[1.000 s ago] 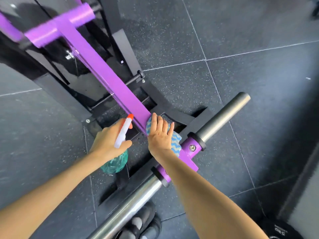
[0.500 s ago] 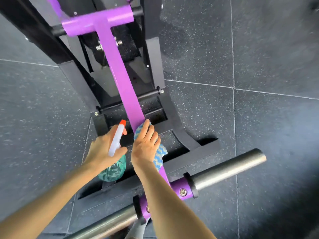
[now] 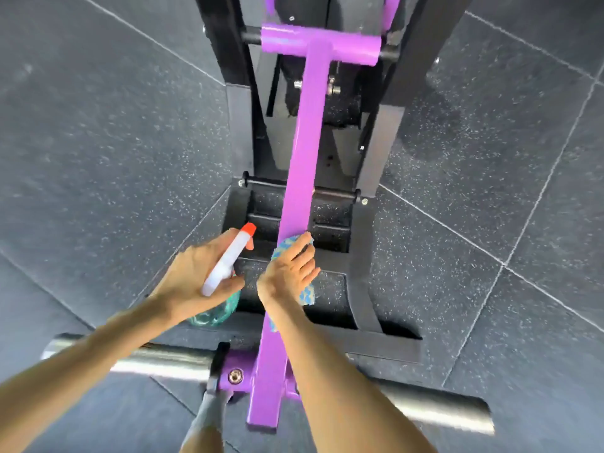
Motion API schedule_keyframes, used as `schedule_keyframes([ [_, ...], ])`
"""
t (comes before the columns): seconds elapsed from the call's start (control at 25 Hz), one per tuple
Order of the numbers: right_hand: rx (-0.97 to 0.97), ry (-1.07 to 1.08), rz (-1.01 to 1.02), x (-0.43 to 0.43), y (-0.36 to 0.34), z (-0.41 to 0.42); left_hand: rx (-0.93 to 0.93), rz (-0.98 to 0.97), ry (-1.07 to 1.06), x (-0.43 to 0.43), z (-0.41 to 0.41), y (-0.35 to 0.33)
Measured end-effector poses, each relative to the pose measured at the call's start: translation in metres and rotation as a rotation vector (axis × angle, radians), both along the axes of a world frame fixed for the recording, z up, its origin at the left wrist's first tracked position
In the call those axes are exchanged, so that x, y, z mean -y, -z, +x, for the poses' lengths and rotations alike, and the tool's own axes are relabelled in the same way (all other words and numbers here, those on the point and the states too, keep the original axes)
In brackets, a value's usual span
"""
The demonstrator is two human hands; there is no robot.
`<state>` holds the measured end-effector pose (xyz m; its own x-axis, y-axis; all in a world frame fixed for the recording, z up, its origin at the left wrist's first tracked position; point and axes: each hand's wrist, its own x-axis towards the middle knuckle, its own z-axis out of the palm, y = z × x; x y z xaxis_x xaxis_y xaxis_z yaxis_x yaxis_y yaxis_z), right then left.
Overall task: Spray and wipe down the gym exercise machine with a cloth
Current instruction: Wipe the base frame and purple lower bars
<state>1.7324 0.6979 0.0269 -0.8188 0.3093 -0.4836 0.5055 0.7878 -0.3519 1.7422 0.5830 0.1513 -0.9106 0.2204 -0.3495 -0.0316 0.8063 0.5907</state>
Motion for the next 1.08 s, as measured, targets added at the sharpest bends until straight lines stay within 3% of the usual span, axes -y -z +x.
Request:
schedule_keyframes([
  [0.08,0.082,-0.16,-0.13,-0.01,0.0,0.009,-0.027,0.068,-0.152,-0.003,0.029,-0.011],
  [0.28,0.029,-0.47,-0.09,-0.03,-0.007,0.067,-0.12,0.17,-0.356,-0.015,0.116,-0.018],
  [0.48,-0.463,-0.835,0.002,-0.048,0.012,0.136,-0.078,0.162,-0.531,-0.008,0.209,0.0],
  [0.68,-0.611,-0.869,-0.118,-0.053,0.023,0.195,0.124,-0.014,-0.737,-0.019,0.308,0.051],
  [0.84,-0.644,-1.272,-0.38,-0.06,0.021,0.25,0.182,0.028,-0.896,-0.037,0.368,0.091],
  [1.0,-0.589,-1.542,-0.459,-0.077,0.066,0.283,0.172,0.016,-0.867,-0.059,0.401,0.143],
  [1.08,-0.537,-1.659,-0.4,-0.088,0.105,0.286,0.175,-0.034,-0.803,-0.069,0.401,0.181],
])
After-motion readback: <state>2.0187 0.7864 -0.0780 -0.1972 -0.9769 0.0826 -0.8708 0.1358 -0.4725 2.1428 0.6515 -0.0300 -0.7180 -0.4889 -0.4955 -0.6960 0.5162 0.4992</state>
